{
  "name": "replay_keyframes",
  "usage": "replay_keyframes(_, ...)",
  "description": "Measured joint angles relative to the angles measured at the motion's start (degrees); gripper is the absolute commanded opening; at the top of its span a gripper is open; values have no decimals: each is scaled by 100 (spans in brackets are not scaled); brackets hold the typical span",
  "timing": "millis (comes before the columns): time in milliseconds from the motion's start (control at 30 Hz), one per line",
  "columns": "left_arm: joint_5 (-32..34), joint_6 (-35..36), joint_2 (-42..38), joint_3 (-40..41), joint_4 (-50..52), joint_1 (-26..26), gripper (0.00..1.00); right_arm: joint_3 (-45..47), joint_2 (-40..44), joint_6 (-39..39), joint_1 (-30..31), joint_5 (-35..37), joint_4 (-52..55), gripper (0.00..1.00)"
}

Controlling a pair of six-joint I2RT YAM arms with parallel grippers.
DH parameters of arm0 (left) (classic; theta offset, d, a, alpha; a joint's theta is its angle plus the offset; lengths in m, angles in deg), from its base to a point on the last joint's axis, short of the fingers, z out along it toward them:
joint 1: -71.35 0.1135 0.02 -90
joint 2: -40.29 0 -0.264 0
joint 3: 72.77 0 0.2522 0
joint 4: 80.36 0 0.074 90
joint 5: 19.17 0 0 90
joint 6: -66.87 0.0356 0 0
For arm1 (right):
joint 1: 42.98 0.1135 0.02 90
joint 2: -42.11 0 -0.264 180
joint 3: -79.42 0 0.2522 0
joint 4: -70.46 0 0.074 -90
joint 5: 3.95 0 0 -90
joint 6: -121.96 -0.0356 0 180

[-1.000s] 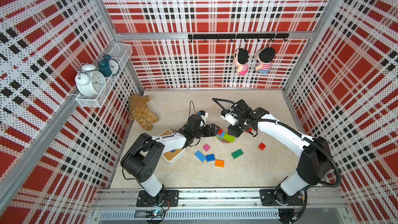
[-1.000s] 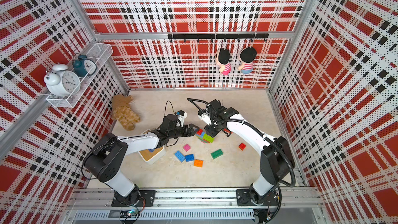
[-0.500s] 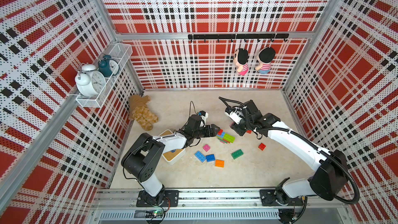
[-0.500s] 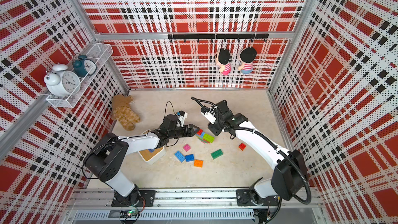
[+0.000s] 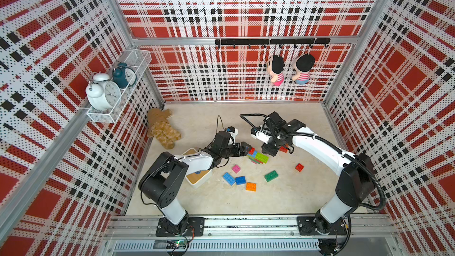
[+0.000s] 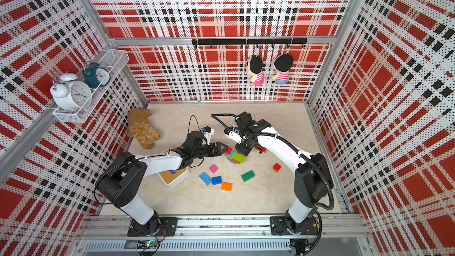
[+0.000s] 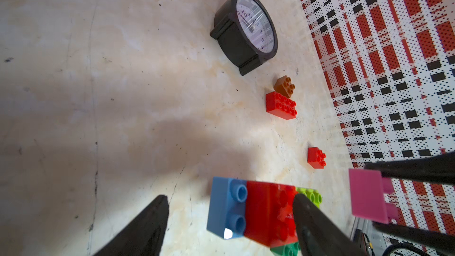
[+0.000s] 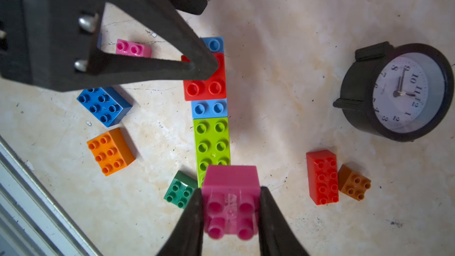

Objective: Assemble a heart with building blocks
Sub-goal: Assemble the building block at the center of the board.

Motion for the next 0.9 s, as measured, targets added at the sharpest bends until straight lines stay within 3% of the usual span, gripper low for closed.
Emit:
replay_keyframes(367, 0, 0, 0, 0, -2, 0, 82, -203, -560, 162, 122, -50, 278, 0)
replay_keyframes(900, -2, 2, 11, 0, -2, 0, 81, -334, -743, 197, 188, -52, 313, 0)
